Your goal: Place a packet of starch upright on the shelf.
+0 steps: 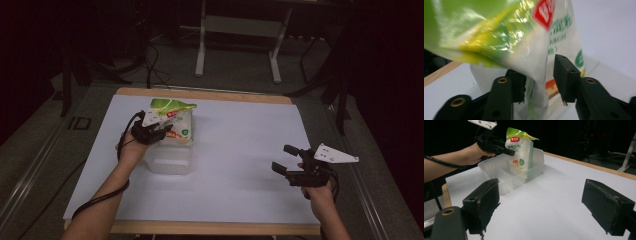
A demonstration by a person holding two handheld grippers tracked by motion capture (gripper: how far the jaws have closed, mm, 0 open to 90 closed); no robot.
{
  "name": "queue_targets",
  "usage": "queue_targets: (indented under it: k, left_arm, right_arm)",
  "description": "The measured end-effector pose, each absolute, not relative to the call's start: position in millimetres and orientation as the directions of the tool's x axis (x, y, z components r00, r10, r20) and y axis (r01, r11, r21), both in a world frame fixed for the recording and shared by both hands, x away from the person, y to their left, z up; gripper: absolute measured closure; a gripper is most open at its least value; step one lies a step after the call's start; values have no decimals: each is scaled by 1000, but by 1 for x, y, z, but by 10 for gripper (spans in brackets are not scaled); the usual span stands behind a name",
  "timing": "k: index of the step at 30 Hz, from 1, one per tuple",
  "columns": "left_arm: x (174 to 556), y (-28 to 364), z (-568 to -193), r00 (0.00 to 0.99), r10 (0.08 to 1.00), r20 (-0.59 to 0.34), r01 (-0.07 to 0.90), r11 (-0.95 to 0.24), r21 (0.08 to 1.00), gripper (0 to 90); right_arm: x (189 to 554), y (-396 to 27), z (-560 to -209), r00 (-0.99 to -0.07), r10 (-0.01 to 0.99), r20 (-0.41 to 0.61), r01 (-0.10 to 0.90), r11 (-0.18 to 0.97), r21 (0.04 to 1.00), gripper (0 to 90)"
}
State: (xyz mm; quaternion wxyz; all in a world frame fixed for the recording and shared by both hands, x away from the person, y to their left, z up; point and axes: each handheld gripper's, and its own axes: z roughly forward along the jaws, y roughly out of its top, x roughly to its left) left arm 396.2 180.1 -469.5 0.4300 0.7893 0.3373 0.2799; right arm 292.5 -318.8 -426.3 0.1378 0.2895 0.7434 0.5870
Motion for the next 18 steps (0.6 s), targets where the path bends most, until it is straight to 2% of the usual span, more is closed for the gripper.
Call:
queue_targets:
  k: [1, 3, 5, 9, 10, 18]
  left_arm:
    - [395, 182, -468, 600, 788, 134, 295, -374, 879, 553]
    - [394, 187, -466, 562, 825, 56, 329, -285, 900, 364]
    - [393, 190, -463, 527, 850, -1, 352, -217, 911, 226]
    - [387, 197, -458, 522, 852, -34, 364, -187, 912, 32]
    - [385, 198, -457, 526, 849, -45, 372, -183, 910, 10]
    - [362, 197, -449, 566, 822, -59, 351, -175, 920, 10]
  right_arm:
    - [293, -319, -426, -794, 592, 138, 270, 141, 952, 144]
    - [293, -320, -427, -792, 594, 140, 272, 138, 952, 144]
    - [293, -320, -428, -792, 594, 143, 274, 137, 952, 144]
    - [293, -320, -427, -794, 592, 141, 274, 140, 952, 144]
    - [293, -320, -427, -794, 591, 140, 273, 141, 952, 144]
    - [291, -319, -427, -794, 590, 145, 285, 151, 946, 144]
